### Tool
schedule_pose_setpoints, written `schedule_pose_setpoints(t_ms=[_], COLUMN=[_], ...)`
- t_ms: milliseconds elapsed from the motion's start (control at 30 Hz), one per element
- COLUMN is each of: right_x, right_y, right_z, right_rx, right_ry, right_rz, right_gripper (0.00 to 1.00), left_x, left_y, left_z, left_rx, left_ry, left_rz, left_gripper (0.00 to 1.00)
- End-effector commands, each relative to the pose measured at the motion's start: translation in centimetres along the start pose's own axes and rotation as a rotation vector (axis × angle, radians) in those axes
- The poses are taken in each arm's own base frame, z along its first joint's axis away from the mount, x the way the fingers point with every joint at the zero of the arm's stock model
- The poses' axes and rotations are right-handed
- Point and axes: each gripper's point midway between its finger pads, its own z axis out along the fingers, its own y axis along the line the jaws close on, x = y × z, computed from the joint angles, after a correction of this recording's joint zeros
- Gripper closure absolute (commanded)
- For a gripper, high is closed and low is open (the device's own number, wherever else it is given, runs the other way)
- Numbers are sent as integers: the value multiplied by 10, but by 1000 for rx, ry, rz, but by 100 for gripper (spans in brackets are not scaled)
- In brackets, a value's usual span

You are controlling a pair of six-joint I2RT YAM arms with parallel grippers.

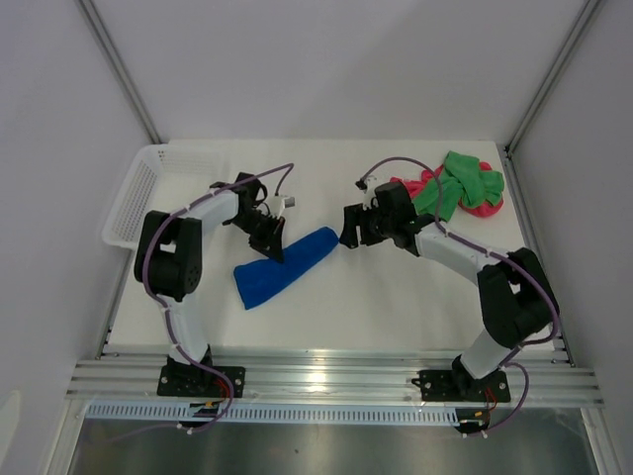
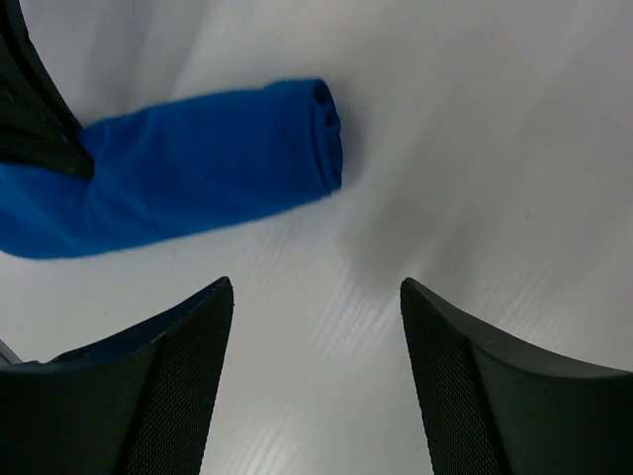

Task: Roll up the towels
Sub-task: Place the rolled towel into the container

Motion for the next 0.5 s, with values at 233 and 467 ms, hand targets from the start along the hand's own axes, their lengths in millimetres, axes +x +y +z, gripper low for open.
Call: schedule_pose_setpoints(t_ms=[233,467], right_x=[-20,-14], right_y=[13,16], right_z=[59,85], right_rx=[-141,-222], right_ry=[7,40], right_rz=[20,31], right_gripper=[21,23], left_x=[-1,-5], left_y=[-3,0], left_z=[-10,-22], left_rx=[-34,-101], left_ry=[26,-8], left_rz=[41,51], left_gripper=[70,55])
